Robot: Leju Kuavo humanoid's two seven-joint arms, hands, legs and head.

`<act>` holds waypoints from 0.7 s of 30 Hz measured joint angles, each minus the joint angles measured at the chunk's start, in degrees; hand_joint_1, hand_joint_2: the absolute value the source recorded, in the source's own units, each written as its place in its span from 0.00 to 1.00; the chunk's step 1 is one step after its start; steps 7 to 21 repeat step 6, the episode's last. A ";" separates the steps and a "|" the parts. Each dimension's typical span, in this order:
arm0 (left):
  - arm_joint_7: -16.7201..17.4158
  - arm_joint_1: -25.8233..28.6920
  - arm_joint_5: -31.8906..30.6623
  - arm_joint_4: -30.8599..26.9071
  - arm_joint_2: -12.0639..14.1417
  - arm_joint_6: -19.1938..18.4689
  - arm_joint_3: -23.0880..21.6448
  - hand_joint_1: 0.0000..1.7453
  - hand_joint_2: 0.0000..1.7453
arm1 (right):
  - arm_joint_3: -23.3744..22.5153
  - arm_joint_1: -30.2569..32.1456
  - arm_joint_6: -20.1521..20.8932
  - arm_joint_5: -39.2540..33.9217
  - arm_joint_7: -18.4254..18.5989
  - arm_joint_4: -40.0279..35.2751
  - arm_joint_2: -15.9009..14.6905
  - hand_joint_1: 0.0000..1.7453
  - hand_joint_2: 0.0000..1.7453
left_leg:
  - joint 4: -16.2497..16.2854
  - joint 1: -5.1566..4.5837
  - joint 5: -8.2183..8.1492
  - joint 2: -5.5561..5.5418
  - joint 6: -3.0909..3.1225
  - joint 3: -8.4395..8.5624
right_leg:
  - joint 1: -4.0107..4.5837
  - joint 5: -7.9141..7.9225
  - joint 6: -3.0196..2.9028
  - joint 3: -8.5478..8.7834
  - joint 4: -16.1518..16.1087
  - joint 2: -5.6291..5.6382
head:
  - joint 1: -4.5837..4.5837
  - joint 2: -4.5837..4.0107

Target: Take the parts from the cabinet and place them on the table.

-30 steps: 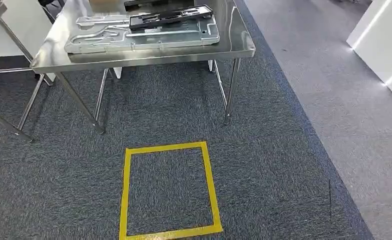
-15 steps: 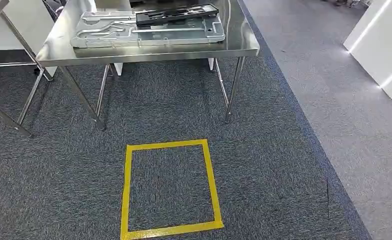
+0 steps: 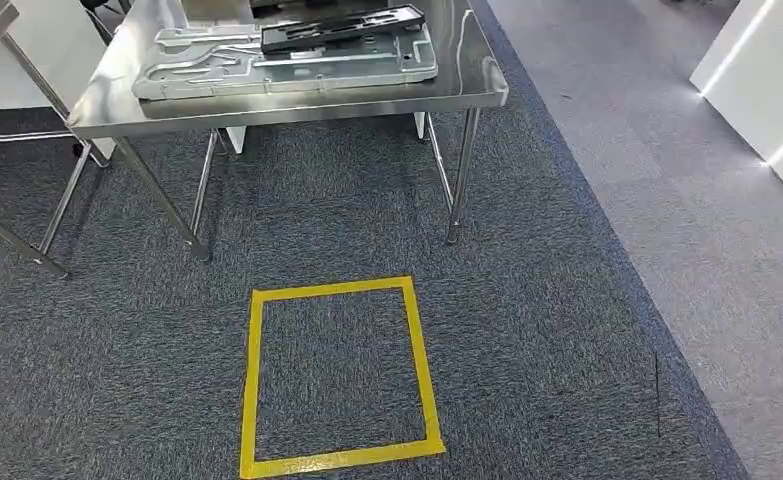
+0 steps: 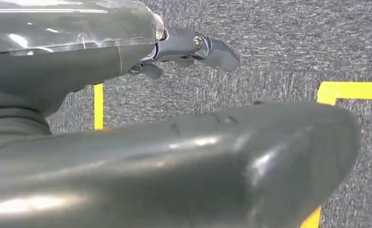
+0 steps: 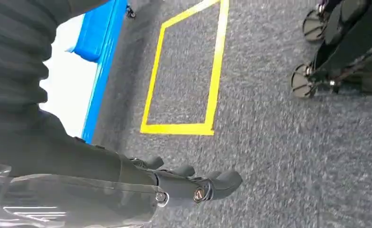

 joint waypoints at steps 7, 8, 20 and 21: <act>0.94 -0.02 0.68 0.00 0.00 -0.04 0.13 0.00 1.00 | -0.04 -0.01 0.04 0.00 0.20 0.00 0.00 0.00 0.00 | 0.01 0.00 0.03 -0.01 -0.18 -0.04 | -0.03 0.02 0.00 -0.04 0.06 0.00 | 0.00 0.00; 0.94 -0.02 0.68 0.00 0.00 -0.04 0.13 0.00 1.00 | -0.04 -0.01 0.04 0.00 0.20 0.00 0.00 0.00 0.00 | 0.01 0.00 0.03 -0.01 -0.18 -0.04 | -0.03 0.02 0.00 -0.04 0.06 0.00 | 0.00 0.00; 0.94 -0.02 0.68 0.00 0.00 -0.04 0.13 0.00 1.00 | -0.04 -0.01 0.04 0.00 0.20 0.00 0.00 0.00 0.00 | 0.01 0.00 0.03 -0.01 -0.18 -0.04 | -0.03 0.02 0.00 -0.04 0.06 0.00 | 0.00 0.00; 0.94 -0.02 0.68 0.00 0.00 -0.04 0.13 0.00 1.00 | -0.04 -0.01 0.04 0.00 0.20 0.00 0.00 0.00 0.00 | 0.01 0.00 0.03 -0.01 -0.18 -0.04 | -0.03 0.02 0.00 -0.04 0.06 0.00 | 0.00 0.00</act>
